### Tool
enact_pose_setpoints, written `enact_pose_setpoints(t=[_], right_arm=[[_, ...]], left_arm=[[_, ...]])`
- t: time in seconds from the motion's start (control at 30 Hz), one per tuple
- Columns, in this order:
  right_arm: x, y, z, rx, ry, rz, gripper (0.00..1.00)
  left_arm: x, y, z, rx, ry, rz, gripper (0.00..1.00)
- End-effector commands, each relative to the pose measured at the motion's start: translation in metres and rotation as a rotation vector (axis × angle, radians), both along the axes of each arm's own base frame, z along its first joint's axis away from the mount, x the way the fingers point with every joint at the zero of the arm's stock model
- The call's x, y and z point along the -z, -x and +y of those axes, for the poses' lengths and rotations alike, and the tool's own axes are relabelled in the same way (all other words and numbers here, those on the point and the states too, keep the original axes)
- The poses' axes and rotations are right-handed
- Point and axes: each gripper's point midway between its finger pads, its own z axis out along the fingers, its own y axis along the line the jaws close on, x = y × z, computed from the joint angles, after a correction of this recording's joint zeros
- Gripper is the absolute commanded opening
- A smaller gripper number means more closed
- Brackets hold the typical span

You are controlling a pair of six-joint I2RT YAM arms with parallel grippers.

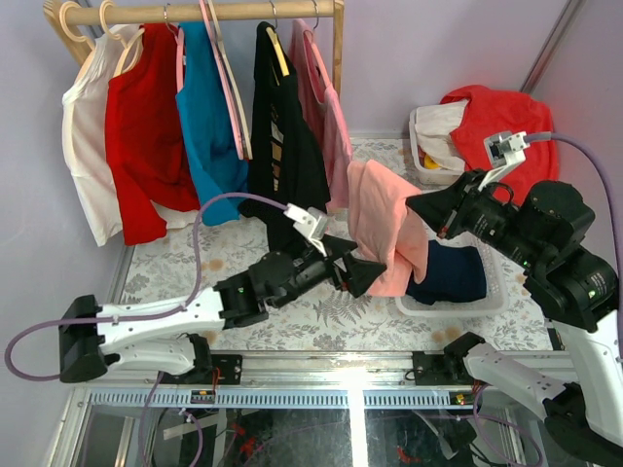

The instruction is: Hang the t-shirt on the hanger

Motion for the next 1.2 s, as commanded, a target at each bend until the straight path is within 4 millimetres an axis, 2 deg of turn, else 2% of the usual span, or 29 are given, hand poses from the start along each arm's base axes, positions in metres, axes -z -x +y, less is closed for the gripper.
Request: enact_pose_setpoints(t=[0.0, 0.1, 0.13, 0.17, 0.27, 0.3, 0.37, 0.53, 0.67, 0.83, 0.93, 1.07, 1.13, 1.17], right_arm=[[-0.024, 0.011, 0.003, -0.043, -0.07, -0.072, 0.0], [-0.021, 0.012, 0.004, -0.047, -0.074, -0.064, 0.0], [-0.019, 0.013, 0.004, -0.05, -0.075, -0.062, 0.0], [-0.019, 0.014, 0.004, -0.052, -0.078, -0.062, 0.0], [-0.017, 0.018, 0.001, -0.052, -0.076, -0.063, 0.0], [-0.015, 0.018, 0.0, -0.048, -0.071, -0.063, 0.0], [-0.009, 0.018, -0.003, -0.033, -0.056, -0.057, 0.0], [0.008, 0.015, -0.008, -0.001, -0.028, -0.038, 0.0], [0.024, 0.011, -0.013, 0.029, 0.0, -0.012, 0.0], [0.047, 0.006, -0.013, 0.049, 0.026, 0.029, 0.0], [0.056, 0.004, -0.013, 0.052, 0.042, 0.046, 0.0], [0.068, -0.002, -0.01, 0.05, 0.071, 0.071, 0.0], [0.077, -0.005, -0.005, 0.035, 0.09, 0.097, 0.01], [0.083, -0.008, -0.002, 0.025, 0.101, 0.114, 0.07]], left_arm=[[-0.031, -0.011, -0.024, -0.057, 0.062, -0.054, 1.0], [-0.026, -0.015, -0.038, -0.133, -0.013, -0.078, 1.0], [-0.028, -0.017, -0.041, -0.162, -0.031, -0.087, 0.97], [-0.026, -0.021, -0.041, -0.197, -0.055, -0.094, 0.84], [-0.028, -0.03, -0.036, -0.257, -0.092, -0.088, 0.33], [-0.032, -0.029, -0.033, -0.262, -0.089, -0.087, 0.19], [-0.041, -0.027, -0.028, -0.263, -0.083, -0.09, 0.02], [-0.072, -0.017, -0.001, -0.251, -0.078, -0.089, 0.0], [-0.11, -0.007, 0.028, -0.234, -0.065, -0.094, 0.0], [-0.154, -0.003, 0.052, -0.239, -0.033, -0.12, 0.0], [-0.177, -0.001, 0.06, -0.237, -0.017, -0.148, 0.0], [-0.193, -0.001, 0.067, -0.248, -0.022, -0.167, 0.0], [-0.191, -0.004, 0.074, -0.273, -0.031, -0.161, 0.0], [-0.188, -0.005, 0.078, -0.286, -0.034, -0.155, 0.0]])
